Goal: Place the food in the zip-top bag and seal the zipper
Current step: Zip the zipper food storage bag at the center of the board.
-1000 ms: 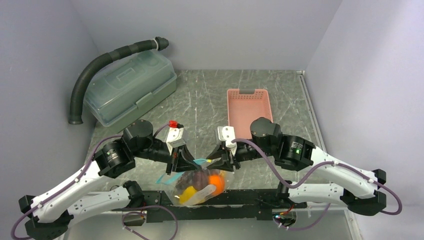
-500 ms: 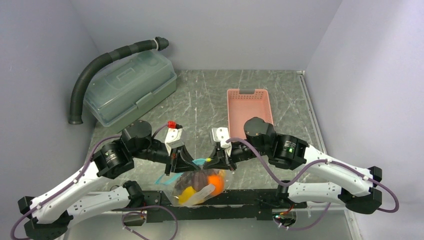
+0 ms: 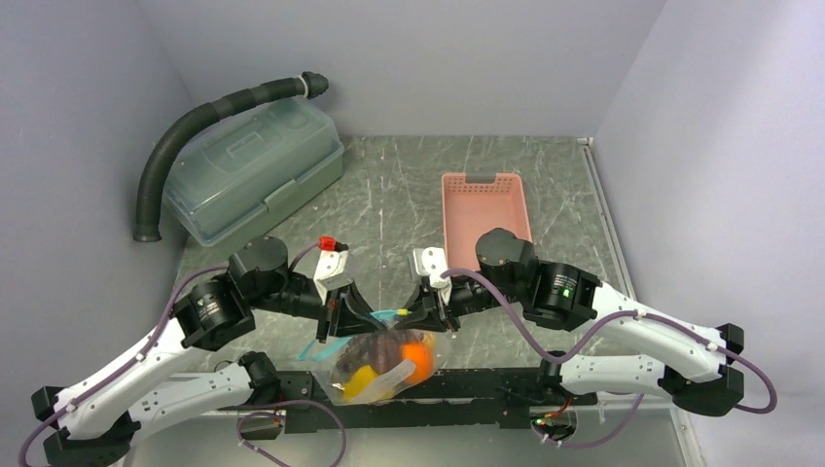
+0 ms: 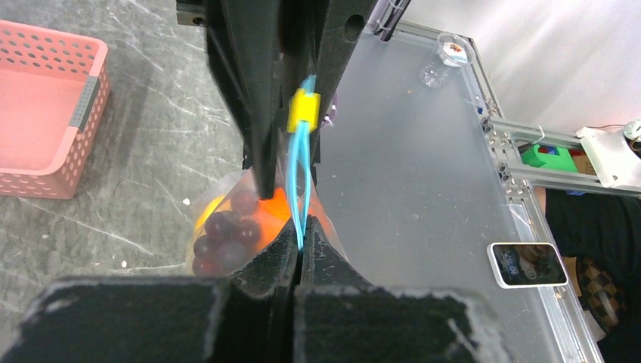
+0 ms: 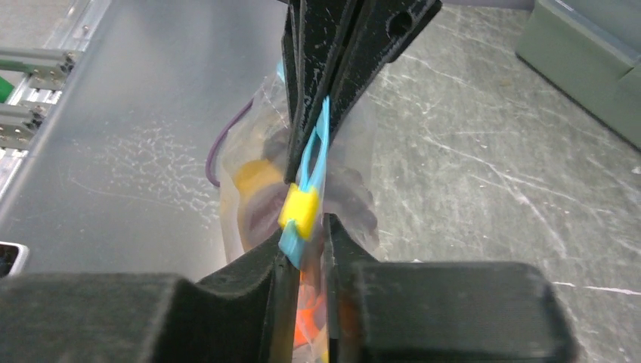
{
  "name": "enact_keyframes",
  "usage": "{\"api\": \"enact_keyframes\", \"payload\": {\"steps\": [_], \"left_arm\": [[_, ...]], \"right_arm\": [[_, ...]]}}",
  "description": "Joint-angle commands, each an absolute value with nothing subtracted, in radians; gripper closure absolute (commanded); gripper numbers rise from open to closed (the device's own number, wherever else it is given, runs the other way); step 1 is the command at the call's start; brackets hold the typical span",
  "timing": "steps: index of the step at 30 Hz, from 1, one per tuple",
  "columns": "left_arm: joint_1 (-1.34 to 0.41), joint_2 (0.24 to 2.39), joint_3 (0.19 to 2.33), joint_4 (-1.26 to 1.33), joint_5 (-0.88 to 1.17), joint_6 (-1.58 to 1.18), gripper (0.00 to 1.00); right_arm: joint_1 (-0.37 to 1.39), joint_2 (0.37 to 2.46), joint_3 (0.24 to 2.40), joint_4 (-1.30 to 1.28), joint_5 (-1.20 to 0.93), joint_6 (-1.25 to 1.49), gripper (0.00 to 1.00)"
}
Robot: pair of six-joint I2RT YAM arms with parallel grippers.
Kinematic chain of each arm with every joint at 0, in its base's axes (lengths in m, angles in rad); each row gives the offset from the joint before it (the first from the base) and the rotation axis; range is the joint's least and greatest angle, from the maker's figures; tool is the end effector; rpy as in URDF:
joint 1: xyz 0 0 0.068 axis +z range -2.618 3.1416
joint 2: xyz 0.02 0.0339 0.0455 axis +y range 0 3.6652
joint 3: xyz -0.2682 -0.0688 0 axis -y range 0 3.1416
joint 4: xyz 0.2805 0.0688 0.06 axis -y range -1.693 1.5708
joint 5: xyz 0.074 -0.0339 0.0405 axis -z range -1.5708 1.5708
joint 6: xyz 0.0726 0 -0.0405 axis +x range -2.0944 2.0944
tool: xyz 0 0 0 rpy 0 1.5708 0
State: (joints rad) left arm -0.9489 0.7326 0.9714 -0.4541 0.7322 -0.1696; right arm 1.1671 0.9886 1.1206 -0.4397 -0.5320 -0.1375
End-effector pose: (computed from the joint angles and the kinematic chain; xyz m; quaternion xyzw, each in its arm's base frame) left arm 0.0794 -0.1941 0.3902 0.4839 0.5876 -0.5470 0.3483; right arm 0.0733 0.2654 0.3926 -0.5960 0.5246 0.4651 0.3913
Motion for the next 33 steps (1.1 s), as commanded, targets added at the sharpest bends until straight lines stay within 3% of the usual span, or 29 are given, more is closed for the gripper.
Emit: {"api": "enact_keyframes", "payload": {"steps": [1, 3, 8, 15, 33], "left_arm": [[-0.953, 0.685, 1.039, -0.388, 0.754, -0.168, 1.00], [-0.953, 0.691, 1.043, -0.389, 0.759, -0.167, 1.00], [-0.953, 0.704, 1.046, -0.386, 0.770, -0.167, 1.00], [-0.953, 0.709, 1.038, -0.373, 0.779, -0.172, 1.00], [-0.953, 0.722, 1.014, -0.356, 0.803, -0.181, 1.00]], "right_arm": [[1.167, 0.946, 1.120, -0.423, -0.513, -0.131, 0.73], [1.167, 0.944, 1.114, -0.413, -0.513, -0.130, 0.70], [1.167, 0.950, 1.110, -0.393, -0.521, -0.123, 0.74], [1.166, 0.964, 1.107, -0.357, -0.542, -0.111, 0.69], [1.167, 0.996, 1.131, -0.355, -0.549, -0.117, 0.71]]}}
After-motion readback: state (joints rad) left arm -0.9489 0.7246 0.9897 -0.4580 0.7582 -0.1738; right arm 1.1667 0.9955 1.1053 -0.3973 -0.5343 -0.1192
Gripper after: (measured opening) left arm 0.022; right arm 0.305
